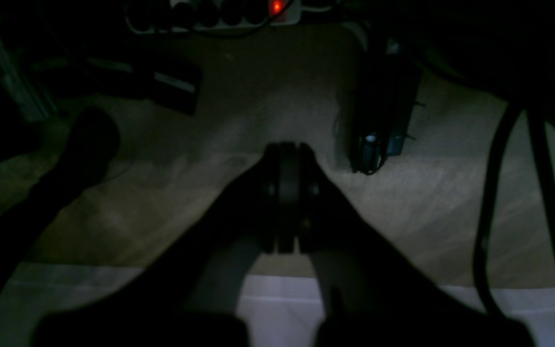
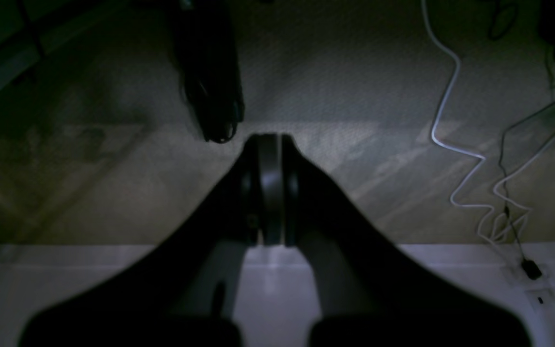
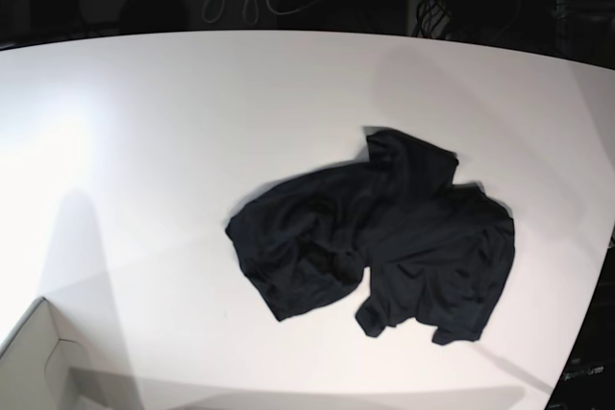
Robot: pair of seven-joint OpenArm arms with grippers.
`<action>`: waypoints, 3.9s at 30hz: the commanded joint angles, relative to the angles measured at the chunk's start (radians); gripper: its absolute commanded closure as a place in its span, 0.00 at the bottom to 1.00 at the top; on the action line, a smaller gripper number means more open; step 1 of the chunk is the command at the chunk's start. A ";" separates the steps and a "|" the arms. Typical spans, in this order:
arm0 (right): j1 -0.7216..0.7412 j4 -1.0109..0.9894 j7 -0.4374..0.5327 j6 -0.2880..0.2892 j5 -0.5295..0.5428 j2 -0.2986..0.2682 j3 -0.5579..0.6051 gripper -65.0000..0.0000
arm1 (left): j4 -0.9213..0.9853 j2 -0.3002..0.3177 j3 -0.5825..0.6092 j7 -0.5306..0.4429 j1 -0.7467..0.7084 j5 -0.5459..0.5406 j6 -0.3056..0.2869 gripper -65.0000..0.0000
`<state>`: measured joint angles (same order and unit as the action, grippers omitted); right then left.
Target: Layout the t-shirt on the table in an organized manner, then fold the t-shirt properly
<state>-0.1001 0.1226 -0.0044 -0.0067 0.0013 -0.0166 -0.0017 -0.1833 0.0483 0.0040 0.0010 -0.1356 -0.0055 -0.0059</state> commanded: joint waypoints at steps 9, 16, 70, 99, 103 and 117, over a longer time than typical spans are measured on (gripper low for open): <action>-0.008 0.001 0.002 0.009 0.004 0.000 -0.002 1.00 | 0.000 0.008 0.003 0.001 -0.002 0.002 0.002 1.00; -0.008 0.001 0.004 0.009 0.004 0.002 -0.002 1.00 | 0.000 0.008 0.003 0.001 -0.006 0.003 0.002 1.00; -0.921 1.905 0.014 0.009 0.004 -0.090 -0.119 1.00 | -1.795 0.356 -0.296 0.181 -0.855 -0.561 0.010 1.00; -0.214 1.821 -0.432 0.011 -0.002 0.096 0.085 0.48 | -1.478 0.239 -0.674 0.947 0.146 -0.666 0.001 0.43; -0.232 1.796 -0.432 0.011 -0.002 0.094 0.032 0.48 | -1.191 0.262 -0.603 0.931 0.311 -0.666 0.001 0.29; -0.043 1.670 -0.438 0.012 -0.002 0.050 0.114 0.40 | -1.111 0.350 -0.244 0.689 0.255 -0.666 0.001 0.24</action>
<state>-0.1543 1.7706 -0.4664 0.0017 -0.0021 0.0341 0.1116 -1.2755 0.3733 -0.2298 0.7174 0.0921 -0.6628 -0.0040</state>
